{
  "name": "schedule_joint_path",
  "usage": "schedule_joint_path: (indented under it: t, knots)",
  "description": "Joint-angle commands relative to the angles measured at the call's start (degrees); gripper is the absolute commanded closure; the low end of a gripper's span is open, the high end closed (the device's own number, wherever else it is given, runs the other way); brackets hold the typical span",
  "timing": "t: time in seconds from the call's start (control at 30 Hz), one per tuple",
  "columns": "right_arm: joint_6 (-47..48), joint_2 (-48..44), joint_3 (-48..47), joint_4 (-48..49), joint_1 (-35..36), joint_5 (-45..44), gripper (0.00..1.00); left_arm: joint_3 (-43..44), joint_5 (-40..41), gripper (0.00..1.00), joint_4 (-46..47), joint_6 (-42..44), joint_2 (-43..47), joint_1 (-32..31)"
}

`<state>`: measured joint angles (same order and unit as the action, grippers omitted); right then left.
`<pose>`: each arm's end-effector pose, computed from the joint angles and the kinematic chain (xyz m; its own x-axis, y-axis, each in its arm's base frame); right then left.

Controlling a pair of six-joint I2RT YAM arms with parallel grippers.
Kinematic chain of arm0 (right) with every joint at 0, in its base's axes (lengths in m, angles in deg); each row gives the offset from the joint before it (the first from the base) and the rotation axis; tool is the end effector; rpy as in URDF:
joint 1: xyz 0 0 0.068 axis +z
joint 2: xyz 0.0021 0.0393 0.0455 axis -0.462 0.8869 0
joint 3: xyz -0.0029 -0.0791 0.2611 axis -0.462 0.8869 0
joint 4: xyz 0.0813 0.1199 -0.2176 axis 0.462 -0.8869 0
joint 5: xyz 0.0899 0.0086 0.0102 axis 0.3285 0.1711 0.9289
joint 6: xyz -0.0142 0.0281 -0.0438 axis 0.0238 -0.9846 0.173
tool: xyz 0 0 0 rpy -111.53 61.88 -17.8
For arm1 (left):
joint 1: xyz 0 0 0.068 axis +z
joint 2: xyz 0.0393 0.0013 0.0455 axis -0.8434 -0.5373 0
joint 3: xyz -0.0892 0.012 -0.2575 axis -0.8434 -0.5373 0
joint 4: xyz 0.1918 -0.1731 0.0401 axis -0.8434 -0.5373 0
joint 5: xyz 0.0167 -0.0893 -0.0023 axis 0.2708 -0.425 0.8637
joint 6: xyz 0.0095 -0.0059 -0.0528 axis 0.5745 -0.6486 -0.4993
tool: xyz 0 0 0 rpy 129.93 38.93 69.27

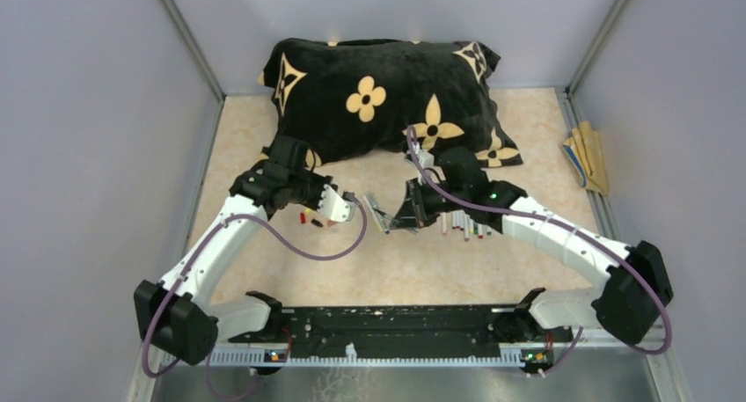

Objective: Open the pen caps

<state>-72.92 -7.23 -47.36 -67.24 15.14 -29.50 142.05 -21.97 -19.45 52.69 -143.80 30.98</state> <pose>0.1968 0.2074 0.2867 -0.7785 -0.1964 -0.5962 -0.6106 0.4568 0.6469 0.2041 -0.1117 0.3031 0.5894 0.7891 -0.1731 0.6831 -0.3724 0.6283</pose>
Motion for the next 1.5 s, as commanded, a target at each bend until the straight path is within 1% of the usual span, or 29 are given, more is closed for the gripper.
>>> schedule_joint_path:
  t: [0.0, 0.07, 0.17, 0.3, 0.33, 0.43, 0.57, 0.8, 0.87, 0.97, 1.0, 1.03, 1.07, 1.3, 1.4, 1.43, 1.47]
  knots:
    - [3.1, -5.3, 0.5, -7.0, -2.3, -0.6, 1.0, -0.6, 4.8, 1.0, -0.1, 4.8, -3.0, 5.1]
    - [4.3, -6.0, 0.5, -8.7, -2.6, -4.0, 1.0, -0.7, 4.2, 1.0, 0.9, 3.6, -4.0, 6.2]
    - [3.5, -6.8, 1.7, -7.7, -2.7, -13.3, 1.0, -0.7, 2.1, 1.0, 2.4, -2.5, -6.5, 6.5]
    - [0.6, -8.1, 6.9, -1.5, -2.7, -31.3, 1.0, 0.4, -3.5, 1.0, 3.2, -16.2, -12.0, 7.0]
    - [0.4, -8.3, 8.7, 1.5, -2.7, -35.8, 1.0, 0.2, -4.8, 1.0, 3.9, -18.6, -13.5, 7.5]
    - [-1.1, -7.6, 13.4, 7.5, -2.8, -44.5, 1.0, -1.2, -7.5, 1.0, 6.1, -24.1, -17.9, 9.0]
    - [-1.5, -5.2, 17.4, 14.4, -3.0, -50.0, 1.0, -3.6, -7.2, 1.0, 9.3, -27.1, -22.3, 10.3]
    - [-2.1, 0.8, 19.3, 21.2, -3.1, -54.4, 1.0, -7.7, -8.2, 1.0, 12.5, -28.9, -23.7, 10.8]
    - [-2.5, 2.2, 19.6, 22.6, -3.1, -55.5, 1.0, -8.6, -8.2, 0.94, 13.4, -29.4, -23.9, 10.8]
    - [-2.8, 3.4, 20.2, 24.2, -3.1, -56.7, 1.0, -9.1, -8.4, 0.83, 14.1, -30.1, -23.9, 10.8]
    - [-2.7, 3.7, 20.4, 24.6, -3.1, -56.7, 1.0, -9.2, -8.5, 0.77, 14.1, -30.3, -23.7, 10.8]
    - [-2.6, 4.0, 20.6, 25.0, -3.2, -56.7, 1.0, -9.1, -8.6, 0.7, 14.2, -30.5, -23.6, 10.8]
    - [-2.4, 4.4, 20.7, 25.3, -3.2, -56.5, 1.0, -9.1, -8.7, 0.66, 14.3, -30.6, -23.4, 10.8]
    - [-2.3, 7.8, 21.0, 26.9, -3.4, -55.1, 1.0, -6.2, -9.9, 0.45, 11.2, -31.5, -22.0, 10.8]
    - [-2.9, 9.7, 20.7, 27.6, -3.4, -53.9, 1.0, -3.1, -10.2, 0.39, 7.9, -32.8, -22.2, 10.8]
    - [-3.2, 10.4, 20.7, 27.9, -3.4, -53.5, 1.0, -1.8, -10.6, 0.35, 6.5, -33.3, -22.3, 10.9]
    - [-3.4, 10.9, 20.6, 28.1, -3.4, -53.2, 1.0, -0.5, -10.9, 0.32, 5.1, -33.8, -22.5, 10.9]
